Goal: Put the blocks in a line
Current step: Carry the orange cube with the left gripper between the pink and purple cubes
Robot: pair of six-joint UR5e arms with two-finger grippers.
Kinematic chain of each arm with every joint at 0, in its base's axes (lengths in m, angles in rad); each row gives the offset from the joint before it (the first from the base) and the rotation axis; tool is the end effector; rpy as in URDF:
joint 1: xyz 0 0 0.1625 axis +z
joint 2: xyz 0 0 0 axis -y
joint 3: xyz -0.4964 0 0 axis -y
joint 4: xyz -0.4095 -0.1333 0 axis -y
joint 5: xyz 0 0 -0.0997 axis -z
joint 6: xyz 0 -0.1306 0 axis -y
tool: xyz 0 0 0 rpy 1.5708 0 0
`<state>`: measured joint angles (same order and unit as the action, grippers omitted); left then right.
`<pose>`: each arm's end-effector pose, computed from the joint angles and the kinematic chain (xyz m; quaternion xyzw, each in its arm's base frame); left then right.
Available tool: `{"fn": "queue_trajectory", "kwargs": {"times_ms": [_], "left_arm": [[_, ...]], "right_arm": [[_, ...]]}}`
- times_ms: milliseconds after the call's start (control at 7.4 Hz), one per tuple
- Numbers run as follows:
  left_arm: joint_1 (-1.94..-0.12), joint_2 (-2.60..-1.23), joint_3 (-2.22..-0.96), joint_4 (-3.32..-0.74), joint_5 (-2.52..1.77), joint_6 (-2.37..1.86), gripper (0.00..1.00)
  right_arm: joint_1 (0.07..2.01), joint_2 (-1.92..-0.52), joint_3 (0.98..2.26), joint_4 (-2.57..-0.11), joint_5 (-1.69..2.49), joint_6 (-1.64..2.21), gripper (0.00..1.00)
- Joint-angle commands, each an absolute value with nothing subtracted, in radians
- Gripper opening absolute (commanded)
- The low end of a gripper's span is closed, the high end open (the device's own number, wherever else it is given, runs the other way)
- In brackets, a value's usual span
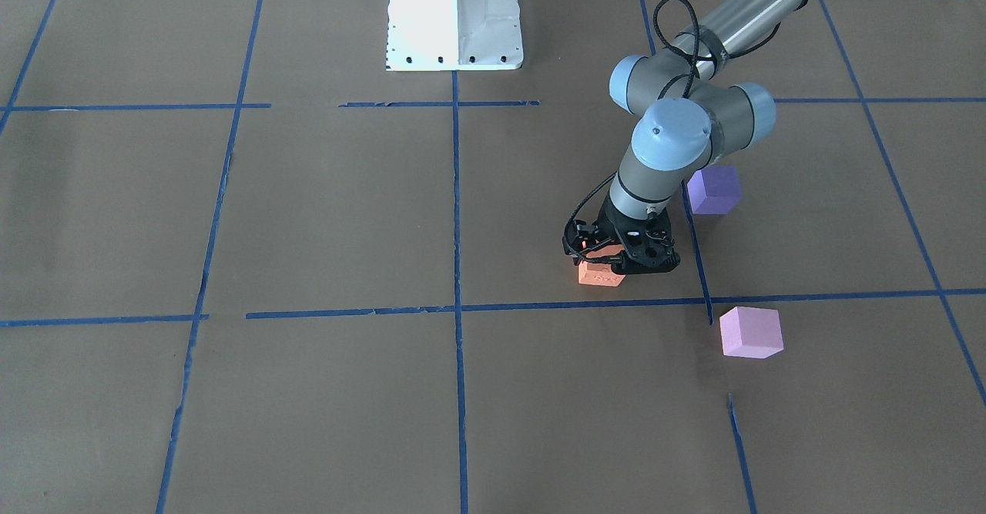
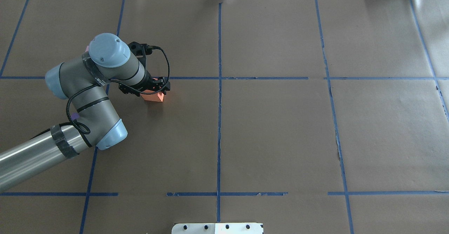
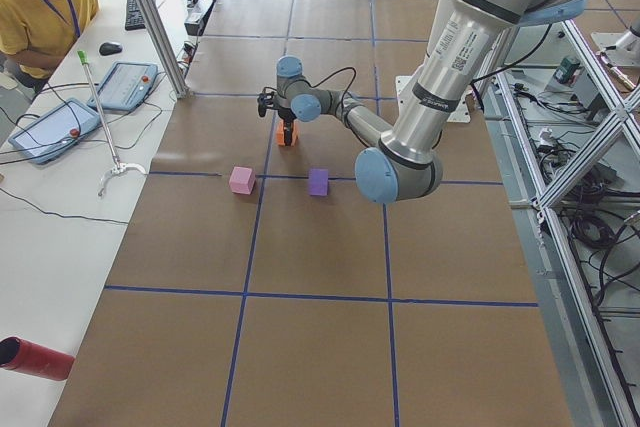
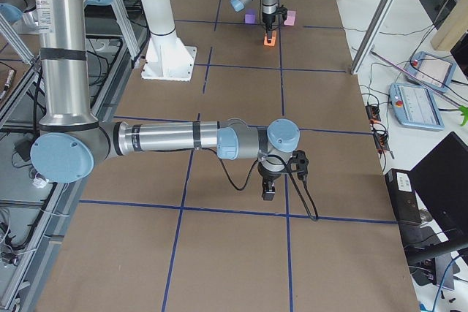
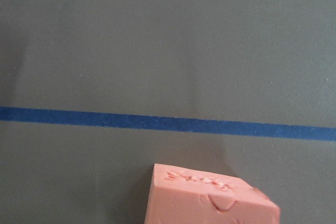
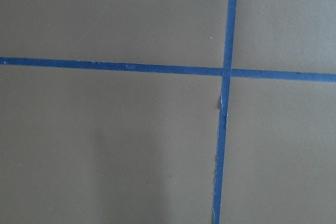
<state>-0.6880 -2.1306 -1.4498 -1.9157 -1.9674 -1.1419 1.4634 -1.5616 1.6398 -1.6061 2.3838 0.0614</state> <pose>0.5576 -0.5656 0.4241 0.0440 0.4140 -0.0425 0.9082 -0.0171 -0.5174 0.7123 -0.0137 -0.3956 -0.0296 0.9179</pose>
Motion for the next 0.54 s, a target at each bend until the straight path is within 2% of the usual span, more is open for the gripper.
{"fn": "queue_trajectory", "kwargs": {"times_ms": [0,135,405], "left_arm": [[-0.689,-2.131,-1.45,-1.93,-1.976,-1.132,0.38],[-0.712,-2.129,-1.451,-1.93,-1.979,-1.131,0.28],[-0.797,-2.064,-1.515,-1.918,-2.104,-1.044,0.28]], "right_arm": [[1.463,-1.562,1.64,-1.606,2.384,0.061,1.0],[1.463,-1.562,1.64,-1.606,2.384,0.061,1.0],[1.463,-1.562,1.64,-1.606,2.384,0.061,1.0]]}}
